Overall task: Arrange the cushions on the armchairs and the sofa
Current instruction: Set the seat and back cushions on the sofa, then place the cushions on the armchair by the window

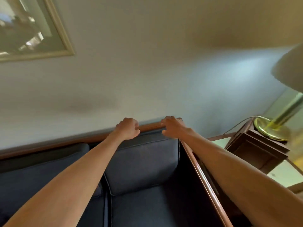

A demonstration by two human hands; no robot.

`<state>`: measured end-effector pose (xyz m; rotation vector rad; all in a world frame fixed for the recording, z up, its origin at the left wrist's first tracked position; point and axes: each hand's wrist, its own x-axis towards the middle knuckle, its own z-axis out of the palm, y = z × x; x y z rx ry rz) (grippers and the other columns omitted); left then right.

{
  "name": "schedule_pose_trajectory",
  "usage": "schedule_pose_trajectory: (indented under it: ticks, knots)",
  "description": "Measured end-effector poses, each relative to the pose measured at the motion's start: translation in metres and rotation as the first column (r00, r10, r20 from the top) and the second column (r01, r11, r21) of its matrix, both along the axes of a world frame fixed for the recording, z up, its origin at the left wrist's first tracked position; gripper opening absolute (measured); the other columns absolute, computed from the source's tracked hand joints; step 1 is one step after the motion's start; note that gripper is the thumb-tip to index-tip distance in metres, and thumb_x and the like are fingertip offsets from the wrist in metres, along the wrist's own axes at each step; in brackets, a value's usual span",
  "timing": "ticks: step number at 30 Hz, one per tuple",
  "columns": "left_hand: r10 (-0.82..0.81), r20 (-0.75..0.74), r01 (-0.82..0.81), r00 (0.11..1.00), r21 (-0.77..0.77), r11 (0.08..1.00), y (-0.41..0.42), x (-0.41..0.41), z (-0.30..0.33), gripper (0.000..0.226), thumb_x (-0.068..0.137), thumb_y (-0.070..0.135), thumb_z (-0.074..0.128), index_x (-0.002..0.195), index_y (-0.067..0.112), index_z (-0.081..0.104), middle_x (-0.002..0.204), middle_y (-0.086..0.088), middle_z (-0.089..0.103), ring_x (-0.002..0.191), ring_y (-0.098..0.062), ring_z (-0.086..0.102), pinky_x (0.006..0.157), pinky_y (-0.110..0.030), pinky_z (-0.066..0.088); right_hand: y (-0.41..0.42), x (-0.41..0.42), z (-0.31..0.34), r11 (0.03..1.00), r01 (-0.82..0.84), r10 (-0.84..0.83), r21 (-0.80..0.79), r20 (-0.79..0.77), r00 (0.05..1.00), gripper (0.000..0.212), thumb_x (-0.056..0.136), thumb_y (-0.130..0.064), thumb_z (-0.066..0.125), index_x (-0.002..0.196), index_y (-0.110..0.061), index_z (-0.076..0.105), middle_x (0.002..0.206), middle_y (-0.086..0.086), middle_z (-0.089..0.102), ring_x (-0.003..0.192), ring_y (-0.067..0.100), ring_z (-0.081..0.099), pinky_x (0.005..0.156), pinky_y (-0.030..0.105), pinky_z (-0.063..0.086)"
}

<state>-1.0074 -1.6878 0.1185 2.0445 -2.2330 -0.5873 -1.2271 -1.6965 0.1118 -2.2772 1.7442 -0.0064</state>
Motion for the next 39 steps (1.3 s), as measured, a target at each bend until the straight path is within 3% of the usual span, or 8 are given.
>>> schedule_pose_trajectory:
  ticks: [8, 16, 24, 30, 34, 39]
  knots:
    - [-0.293, -0.075, 0.263, 0.953, -0.271, 0.926, 0.064, -0.143, 0.162, 0.036, 0.091, 0.029, 0.066, 0.124, 0.013, 0.064, 0.124, -0.004, 0.066, 0.112, -0.024, 0.061, 0.096, -0.038, 0.046, 0.106, -0.118, 0.149, 0.961, 0.206, -0.191, -0.185, 0.094, 0.977, 0.041, 0.089, -0.028, 0.064, 0.130, -0.021, 0.060, 0.136, 0.002, 0.059, 0.117, 0.024, 0.060, 0.098, 0.038, 0.050]
    - [-0.583, -0.034, 0.537, 0.811, -0.350, 0.768, 0.161, -0.359, 0.213, 0.035, 0.088, 0.033, 0.068, 0.119, 0.017, 0.067, 0.119, 0.000, 0.067, 0.113, -0.023, 0.060, 0.096, -0.040, 0.048, 0.259, -0.315, 0.205, 0.839, 0.482, -0.488, -0.251, 0.042, 0.872, 0.040, 0.086, -0.029, 0.063, 0.126, -0.023, 0.062, 0.127, 0.004, 0.062, 0.116, 0.027, 0.058, 0.097, 0.041, 0.049]
    - [-0.817, -0.085, 0.758, 0.571, -0.328, 0.564, 0.314, -0.613, 0.204, 0.031, 0.085, 0.034, 0.070, 0.112, 0.019, 0.070, 0.114, 0.001, 0.070, 0.109, -0.022, 0.063, 0.094, -0.038, 0.050, 0.470, -0.544, 0.203, 0.647, 0.727, -0.748, -0.229, -0.008, 0.663, 0.037, 0.089, -0.029, 0.063, 0.124, -0.020, 0.063, 0.129, 0.005, 0.060, 0.114, 0.026, 0.059, 0.095, 0.040, 0.050]
    - [-0.899, -0.105, 0.854, 0.426, -0.281, 0.437, 0.404, -0.763, 0.184, 0.028, 0.080, 0.034, 0.071, 0.105, 0.021, 0.073, 0.106, 0.002, 0.072, 0.101, -0.021, 0.066, 0.088, -0.033, 0.053, 0.595, -0.662, 0.174, 0.478, 0.862, -0.873, -0.172, 0.019, 0.488, 0.036, 0.087, -0.027, 0.061, 0.122, -0.022, 0.065, 0.128, 0.006, 0.061, 0.114, 0.027, 0.059, 0.093, 0.042, 0.051]
    - [-0.929, -0.124, 0.901, 0.350, -0.228, 0.370, 0.442, -0.839, 0.142, 0.029, 0.081, 0.034, 0.070, 0.107, 0.022, 0.073, 0.105, 0.004, 0.072, 0.099, -0.018, 0.066, 0.088, -0.033, 0.053, 0.641, -0.720, 0.132, 0.389, 0.918, -0.914, -0.080, 0.086, 0.395, 0.038, 0.088, -0.025, 0.064, 0.126, -0.022, 0.063, 0.131, 0.003, 0.059, 0.116, 0.024, 0.059, 0.096, 0.041, 0.052]
    - [-0.940, -0.166, 0.947, 0.298, -0.073, 0.313, 0.475, -0.917, 0.040, 0.028, 0.083, 0.033, 0.071, 0.108, 0.021, 0.072, 0.107, 0.004, 0.072, 0.100, -0.016, 0.066, 0.091, -0.032, 0.053, 0.680, -0.780, 0.047, 0.290, 0.954, -0.955, 0.071, 0.084, 0.284, 0.036, 0.087, -0.030, 0.066, 0.123, -0.027, 0.064, 0.132, 0.000, 0.056, 0.116, 0.024, 0.058, 0.095, 0.040, 0.052]
